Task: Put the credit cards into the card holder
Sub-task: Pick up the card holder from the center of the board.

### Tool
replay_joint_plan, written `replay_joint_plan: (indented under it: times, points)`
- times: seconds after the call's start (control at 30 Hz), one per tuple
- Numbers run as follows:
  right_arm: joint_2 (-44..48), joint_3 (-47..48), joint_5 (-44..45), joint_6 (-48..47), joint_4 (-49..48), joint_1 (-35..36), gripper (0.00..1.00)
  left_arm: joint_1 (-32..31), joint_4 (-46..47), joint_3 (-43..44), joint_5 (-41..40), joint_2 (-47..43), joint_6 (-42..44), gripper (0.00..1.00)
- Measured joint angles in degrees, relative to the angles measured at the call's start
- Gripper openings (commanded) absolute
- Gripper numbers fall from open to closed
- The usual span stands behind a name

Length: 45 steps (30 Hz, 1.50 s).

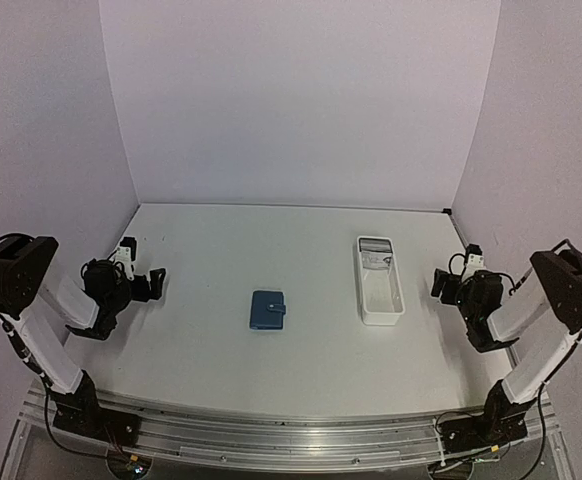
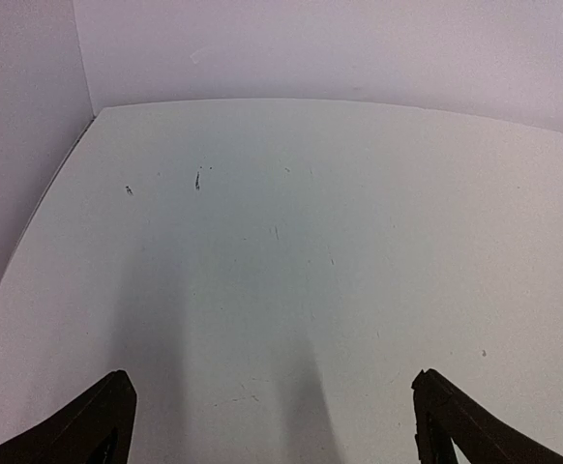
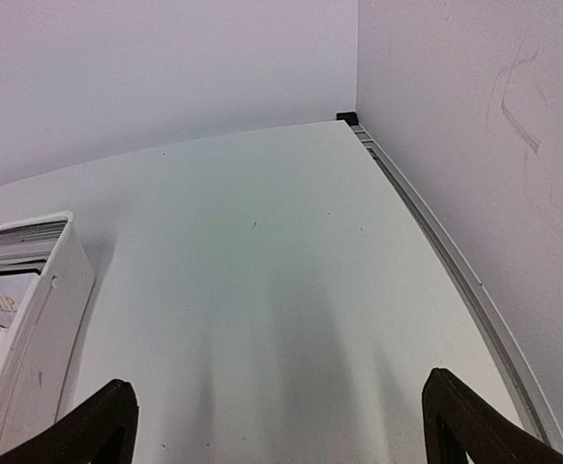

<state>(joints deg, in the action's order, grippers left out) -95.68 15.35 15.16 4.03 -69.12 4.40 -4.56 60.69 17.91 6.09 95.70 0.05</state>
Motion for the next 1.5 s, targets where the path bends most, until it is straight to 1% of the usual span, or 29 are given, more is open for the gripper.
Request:
replay_joint_plan:
  times: [0.07,0.17,0.2,0.27,0.3,0.33,0.37,0.43,0.47,0.53,0.57,0.6,0.67,0.73,0.77,0.83,0.87,0.9,0.93,0.97,1.03,1.07,1.1,1.17,1.27,1.3,1.33,1.4,1.5]
  points:
    - [1.68,1.57,0.83,0.24,4.44,0.0,0.98,0.0,0.0,0.0,0.0,0.0,0.0,1.0]
    - [5.51,7.06,1.86,0.48,12.81,0.0,0.98,0.0,0.02,0.0,0.0,0.0,0.0,1.0]
    - [8.35,10.01,1.79,0.68,15.85,0.0,0.98,0.0,0.02,0.0,0.0,0.0,0.0,1.0]
    - [11.69,12.15,0.76,0.98,18.18,0.0,0.98,0.0,-0.24,0.09,0.59,-0.13,0.11,1.0]
    - [14.32,14.01,-0.76,1.46,20.2,-0.09,0.98,0.0,-2.05,0.59,1.66,-0.83,0.33,1.0]
    - [15.3,14.99,-1.73,1.88,20.96,-0.13,0.95,0.0,-3.32,1.09,2.38,-1.4,0.5,0.99]
    - [16.65,17.25,-3.61,2.56,23.71,-0.15,0.93,0.02,-9.31,3.28,4.35,-3.21,0.81,0.99]
    - [17.38,22.75,-6.73,4.61,28.65,-0.07,0.91,0.0,-17.4,8.17,7.61,-5.92,0.81,0.99]
    - [17.03,30.16,-9.66,7.13,34.53,0.9,0.91,-0.07,-24.15,14.23,10.95,-8.5,-0.87,1.0]
    - [16.52,35.26,-10.51,8.7,38.91,3.08,0.9,-0.72,-29.35,19.69,14.21,-11.41,-3.8,1.0]
    - [15.08,40.06,-10.08,9.51,42.97,5.95,0.87,-1.38,-31.89,21.88,15.39,-12.63,-5.29,1.0]
    - [11.8,47.08,-10.6,10.75,46.9,11.39,0.85,-4.31,-36.65,26.38,17.16,-14.53,-8.35,1.0]
    - [8.41,53.0,-10.75,12.66,52.13,16.87,0.83,-7.52,-40.11,29.05,17.64,-15.23,-11.28,1.0]
    - [1.97,61.51,-10.88,15.63,59.01,24.52,0.8,-12.22,-44.61,31.1,18.95,-15.47,-16.0,1.0]
    - [-0.72,64.06,-10.86,17.14,61.88,28.06,0.78,-14.47,-47.45,31.15,20.79,-15.39,-18.6,1.0]
    - [-5.49,67.1,-10.62,20.5,67.93,33.81,0.75,-16.59,-51.08,30.97,23.54,-14.43,-22.1,0.99]
    - [-6.19,67.36,-10.69,21.07,68.81,34.6,0.73,-16.9,-51.76,30.91,24.13,-14.03,-22.82,0.98]
    - [-8.98,68.43,-10.86,23.39,72.04,37.33,0.73,-17.53,-52.98,30.62,25.53,-12.72,-24.37,0.97]
    - [-10.6,68.81,-11.3,24.61,73.4,38.51,0.72,-17.9,-54.03,30.58,26.36,-11.5,-25.55,0.94]
    - [-12.52,69.22,-12.22,26.53,74.99,39.67,0.72,-18.1,-54.77,30.58,27.06,-10.32,-26.08,0.86]
    - [-17.51,69.79,-15.08,30.45,77.79,41.13,0.71,-18.56,-56.81,30.86,29.16,-6.54,-27.56,0.78]
    - [-19.19,69.96,-16.2,31.76,78.55,41.31,0.69,-18.82,-58.4,31.69,30.23,-4.42,-27.93,0.76]
    - [-20.92,70.38,-17.27,32.87,79.41,41.33,0.67,-19.02,-59.32,32.37,30.82,-2.91,-28.24,0.76]
    - [-25.2,71.84,-19.56,35.3,80.87,41.2,0.63,-19.74,-61.96,35.26,32.57,2.1,-28.65,0.79]
    - [-29.16,73.55,-21.84,37.09,81.44,40.96,0.6,-20.65,-63.78,37.46,34.86,6.71,-28.96,0.77]
    - [-29.77,73.79,-22.32,37.4,81.48,40.92,0.52,-20.79,-64.41,38.25,35.52,8.15,-29.03,0.77]
    - [-30.95,74.16,-23.91,38.27,81.53,40.85,0.5,-21.2,-65.4,40.0,37.07,11.67,-29.09,0.76]
    - [-31.61,74.16,-25.62,39.17,81.22,40.72,0.43,-21.44,-65.75,40.81,38.36,14.53,-29.4,0.75]
    - [-31.82,73.4,-27.5,40.87,78.97,40.65,0.41,-21.46,-65.59,41.05,40.74,15.74,-30.21,0.71]
